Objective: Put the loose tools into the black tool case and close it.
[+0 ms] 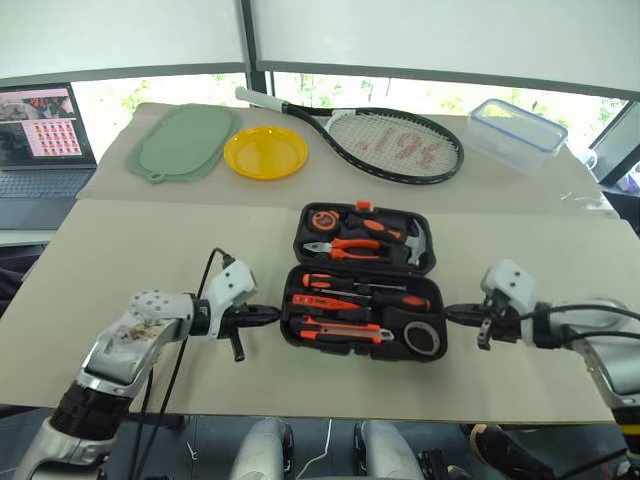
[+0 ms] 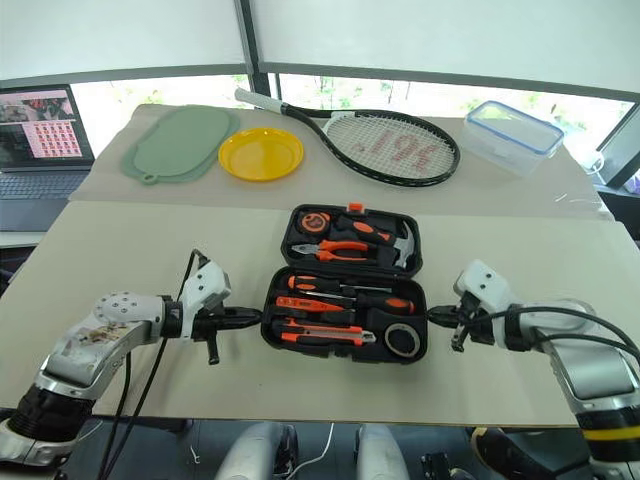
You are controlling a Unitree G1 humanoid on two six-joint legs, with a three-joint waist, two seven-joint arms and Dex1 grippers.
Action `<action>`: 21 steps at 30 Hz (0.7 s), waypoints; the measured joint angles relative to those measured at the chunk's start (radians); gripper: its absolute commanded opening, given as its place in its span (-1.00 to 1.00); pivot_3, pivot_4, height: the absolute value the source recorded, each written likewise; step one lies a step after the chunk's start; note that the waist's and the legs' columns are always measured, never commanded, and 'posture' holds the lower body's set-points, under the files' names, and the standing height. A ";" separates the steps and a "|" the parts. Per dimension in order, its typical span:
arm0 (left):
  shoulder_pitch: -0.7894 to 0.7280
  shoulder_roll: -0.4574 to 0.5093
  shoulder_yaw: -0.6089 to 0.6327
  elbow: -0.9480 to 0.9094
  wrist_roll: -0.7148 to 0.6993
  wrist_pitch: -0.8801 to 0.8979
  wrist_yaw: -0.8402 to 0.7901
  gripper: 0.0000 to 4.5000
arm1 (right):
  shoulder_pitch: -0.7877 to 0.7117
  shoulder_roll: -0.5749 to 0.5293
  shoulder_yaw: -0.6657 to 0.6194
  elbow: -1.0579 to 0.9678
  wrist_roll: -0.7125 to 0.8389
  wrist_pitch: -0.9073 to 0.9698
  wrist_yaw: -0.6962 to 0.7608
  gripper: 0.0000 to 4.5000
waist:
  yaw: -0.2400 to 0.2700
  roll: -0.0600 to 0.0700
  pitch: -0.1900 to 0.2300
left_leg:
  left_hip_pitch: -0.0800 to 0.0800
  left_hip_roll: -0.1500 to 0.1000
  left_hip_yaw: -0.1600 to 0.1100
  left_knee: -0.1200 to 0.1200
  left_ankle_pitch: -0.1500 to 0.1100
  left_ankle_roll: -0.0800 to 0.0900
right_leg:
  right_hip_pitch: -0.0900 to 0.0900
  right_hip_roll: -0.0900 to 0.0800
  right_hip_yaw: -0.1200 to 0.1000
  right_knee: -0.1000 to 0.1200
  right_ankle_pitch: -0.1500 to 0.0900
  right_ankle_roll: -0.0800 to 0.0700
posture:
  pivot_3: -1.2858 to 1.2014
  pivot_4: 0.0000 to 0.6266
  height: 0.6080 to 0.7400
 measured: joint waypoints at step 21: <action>0.157 0.064 0.002 -0.224 -0.103 0.141 -0.009 -0.98 | 0.174 -0.019 -0.122 -0.109 0.025 0.028 0.004 -1.00 | 0.007 0.000 0.000 | 0.001 0.000 0.000 0.000 0.000 0.000 | 0.001 0.000 0.000 0.000 0.000 -0.001 | 0.03 -0.52 0.98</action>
